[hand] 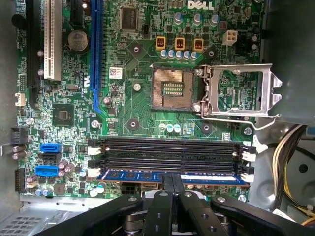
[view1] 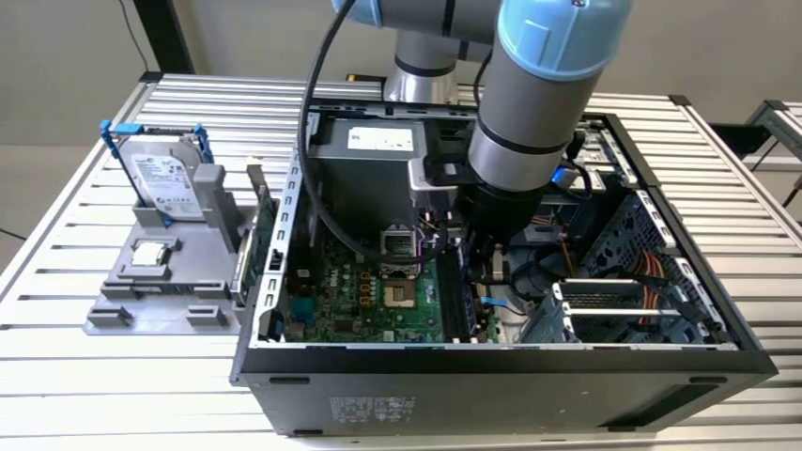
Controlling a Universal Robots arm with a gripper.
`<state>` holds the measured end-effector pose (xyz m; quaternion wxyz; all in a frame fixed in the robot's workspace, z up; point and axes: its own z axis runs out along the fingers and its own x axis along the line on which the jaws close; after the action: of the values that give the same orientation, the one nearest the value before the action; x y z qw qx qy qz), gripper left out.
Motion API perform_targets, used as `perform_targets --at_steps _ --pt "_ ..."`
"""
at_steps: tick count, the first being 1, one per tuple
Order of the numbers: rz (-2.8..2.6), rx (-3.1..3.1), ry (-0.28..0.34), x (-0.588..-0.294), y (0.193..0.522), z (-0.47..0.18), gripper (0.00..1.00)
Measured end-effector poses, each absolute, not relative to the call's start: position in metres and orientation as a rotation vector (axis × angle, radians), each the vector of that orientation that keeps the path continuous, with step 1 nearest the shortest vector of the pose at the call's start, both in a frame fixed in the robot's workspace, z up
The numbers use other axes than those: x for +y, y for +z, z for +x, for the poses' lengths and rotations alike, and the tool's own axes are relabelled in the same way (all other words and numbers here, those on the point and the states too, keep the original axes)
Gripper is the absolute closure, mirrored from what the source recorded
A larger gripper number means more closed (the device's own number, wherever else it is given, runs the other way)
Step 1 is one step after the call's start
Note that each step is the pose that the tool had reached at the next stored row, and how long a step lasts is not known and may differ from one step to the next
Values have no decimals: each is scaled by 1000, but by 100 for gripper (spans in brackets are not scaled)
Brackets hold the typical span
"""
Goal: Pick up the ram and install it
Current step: 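Press down the ram until it locks into place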
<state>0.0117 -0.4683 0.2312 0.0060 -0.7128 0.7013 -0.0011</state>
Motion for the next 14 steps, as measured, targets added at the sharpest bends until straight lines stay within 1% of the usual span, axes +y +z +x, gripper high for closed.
perform_targets --at_steps 11,14 --pt "-2232 2196 -7 -468 216 12 100" --pt "-2234 2197 -9 -468 218 12 100"
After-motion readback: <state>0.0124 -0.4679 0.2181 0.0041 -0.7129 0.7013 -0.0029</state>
